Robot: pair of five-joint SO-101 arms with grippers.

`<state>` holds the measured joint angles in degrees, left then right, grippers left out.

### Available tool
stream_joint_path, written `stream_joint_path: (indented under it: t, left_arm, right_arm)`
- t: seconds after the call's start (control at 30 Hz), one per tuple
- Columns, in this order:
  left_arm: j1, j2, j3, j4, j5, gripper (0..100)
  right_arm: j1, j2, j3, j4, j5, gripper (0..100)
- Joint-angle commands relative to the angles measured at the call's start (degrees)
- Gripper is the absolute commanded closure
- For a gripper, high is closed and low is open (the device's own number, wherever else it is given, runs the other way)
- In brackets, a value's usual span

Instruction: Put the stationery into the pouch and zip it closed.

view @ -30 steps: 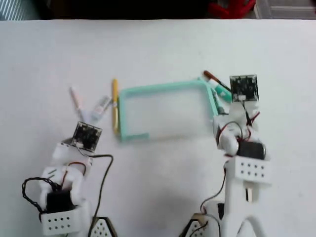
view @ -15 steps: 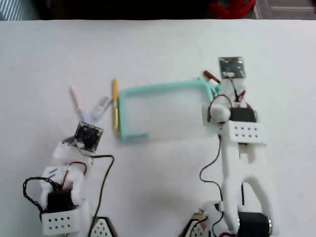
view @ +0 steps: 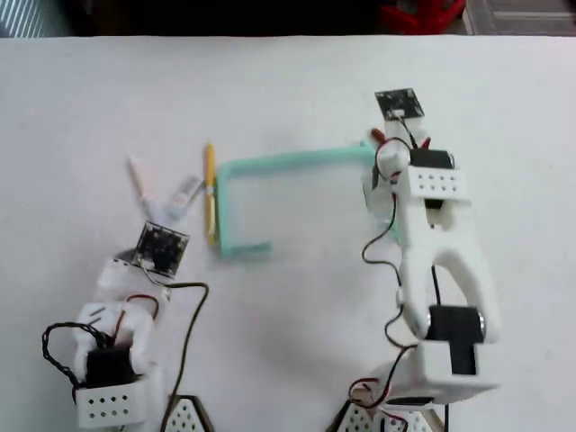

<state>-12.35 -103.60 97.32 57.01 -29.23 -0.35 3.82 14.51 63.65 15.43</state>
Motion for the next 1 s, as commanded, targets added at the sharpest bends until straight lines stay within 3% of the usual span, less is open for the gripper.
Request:
stream_joint_path:
  t: [0.0,0.27,0.63,0.97]
  left_arm:
    - [0.92,0.04,-0.26,-1.05,-0.79,97]
    - [0.92,0.04,-0.26,-1.05,-0.79,97]
    - [0.92,0.04,-0.26,-1.05,-0.79,97]
    - [0.92,0.04,-0.26,-1.05,-0.79,97]
  right_arm:
    - [0.57,4.97,-8.35,4.00,2.90,80.8]
    - [3.65,17.54,-17.67,8.31,4.22,80.8]
    - [-0.31,19.82,-19.78,13.32,11.52,81.1]
    - [6.29,20.70,-24.26,13.14,8.00,81.1]
